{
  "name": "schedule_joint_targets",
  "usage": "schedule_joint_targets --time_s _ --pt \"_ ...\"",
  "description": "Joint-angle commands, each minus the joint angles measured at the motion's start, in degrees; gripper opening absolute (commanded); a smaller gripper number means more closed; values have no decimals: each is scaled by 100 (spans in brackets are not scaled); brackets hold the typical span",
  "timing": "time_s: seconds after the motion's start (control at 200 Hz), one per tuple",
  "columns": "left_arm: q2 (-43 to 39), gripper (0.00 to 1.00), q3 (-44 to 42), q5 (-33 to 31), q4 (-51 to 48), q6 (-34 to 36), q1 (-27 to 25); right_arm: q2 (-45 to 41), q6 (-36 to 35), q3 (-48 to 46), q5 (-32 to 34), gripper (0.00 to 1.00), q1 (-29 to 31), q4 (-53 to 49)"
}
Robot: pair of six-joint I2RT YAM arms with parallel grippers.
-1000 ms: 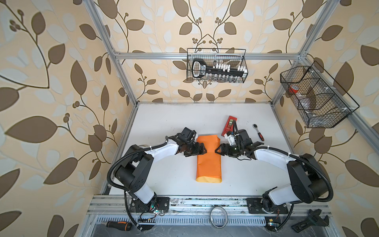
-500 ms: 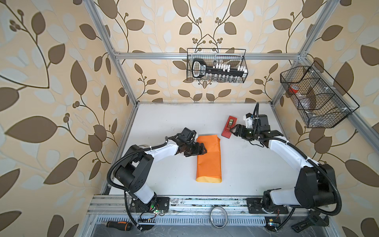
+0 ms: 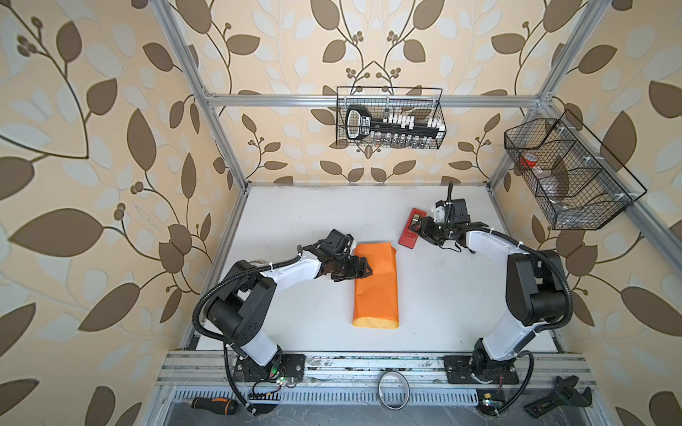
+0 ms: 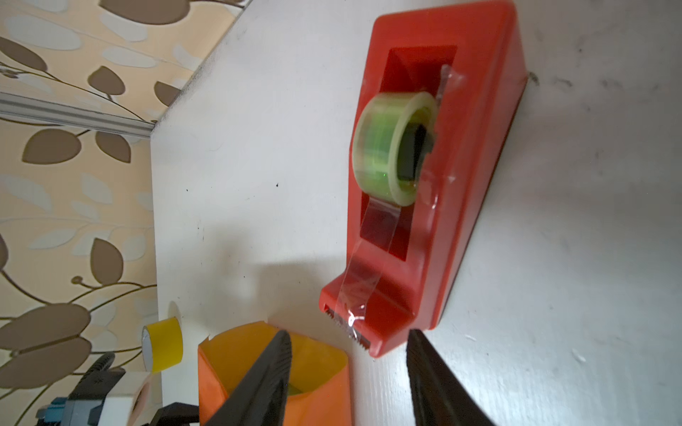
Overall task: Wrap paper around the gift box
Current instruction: 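Release the paper with the right gripper and raise it away from the box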
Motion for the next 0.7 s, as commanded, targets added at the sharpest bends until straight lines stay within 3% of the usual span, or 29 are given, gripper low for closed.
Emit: schedule_joint_targets --time_s 0.0,0.695 --pt "13 84 -205 -201 -434 156 20 239 183 249 -175 50 -34 273" --pt "9 84 -218 -203 -406 158 12 822 696 135 -389 39 -95 769"
